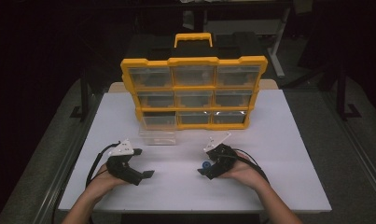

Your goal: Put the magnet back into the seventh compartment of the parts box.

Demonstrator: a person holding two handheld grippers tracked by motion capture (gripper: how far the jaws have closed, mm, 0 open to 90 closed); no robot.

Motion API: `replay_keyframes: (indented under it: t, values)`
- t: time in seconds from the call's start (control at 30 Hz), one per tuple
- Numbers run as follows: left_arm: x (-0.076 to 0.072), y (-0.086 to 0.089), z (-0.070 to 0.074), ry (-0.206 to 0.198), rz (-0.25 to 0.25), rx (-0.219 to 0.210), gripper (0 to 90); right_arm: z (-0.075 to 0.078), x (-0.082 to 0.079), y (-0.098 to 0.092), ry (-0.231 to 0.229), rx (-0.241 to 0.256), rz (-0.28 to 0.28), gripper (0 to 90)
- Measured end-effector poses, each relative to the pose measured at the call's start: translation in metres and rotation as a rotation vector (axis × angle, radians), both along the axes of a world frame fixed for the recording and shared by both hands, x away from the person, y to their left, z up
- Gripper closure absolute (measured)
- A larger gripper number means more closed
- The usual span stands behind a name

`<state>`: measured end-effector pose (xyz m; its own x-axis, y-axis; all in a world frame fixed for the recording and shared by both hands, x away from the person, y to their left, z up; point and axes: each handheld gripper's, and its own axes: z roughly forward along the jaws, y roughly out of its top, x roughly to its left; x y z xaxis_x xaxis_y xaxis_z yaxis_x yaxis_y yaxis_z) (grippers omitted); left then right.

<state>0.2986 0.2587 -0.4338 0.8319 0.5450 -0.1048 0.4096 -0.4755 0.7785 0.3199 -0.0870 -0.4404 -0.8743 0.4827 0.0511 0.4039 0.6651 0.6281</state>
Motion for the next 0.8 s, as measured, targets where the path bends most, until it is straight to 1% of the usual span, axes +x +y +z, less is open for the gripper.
replay_keyframes:
  t: [0.23, 0.53, 0.73, 0.8]
  values:
    - [0.0004, 0.0004, 0.0003, -0.004, -0.002, 0.001, 0.0, 0.0012, -0.0006, -0.0010, 0.008, 0.002, -0.005, 33.9]
    - [0.0005, 0.0008, 0.0008, -0.004, -0.002, 0.002, 0.0, 0.0004, -0.0011, -0.0010, 0.003, -0.006, 0.012, 43.6]
    - [0.0003, 0.0008, 0.0008, -0.003, -0.002, 0.001, 0.0, 0.0000, -0.0012, -0.0016, 0.007, -0.011, 0.016, 48.4]
    - [0.0001, 0.0008, 0.0008, -0.002, -0.001, 0.001, 0.0, -0.0006, -0.0009, -0.0017, -0.002, -0.018, 0.023, 49.8]
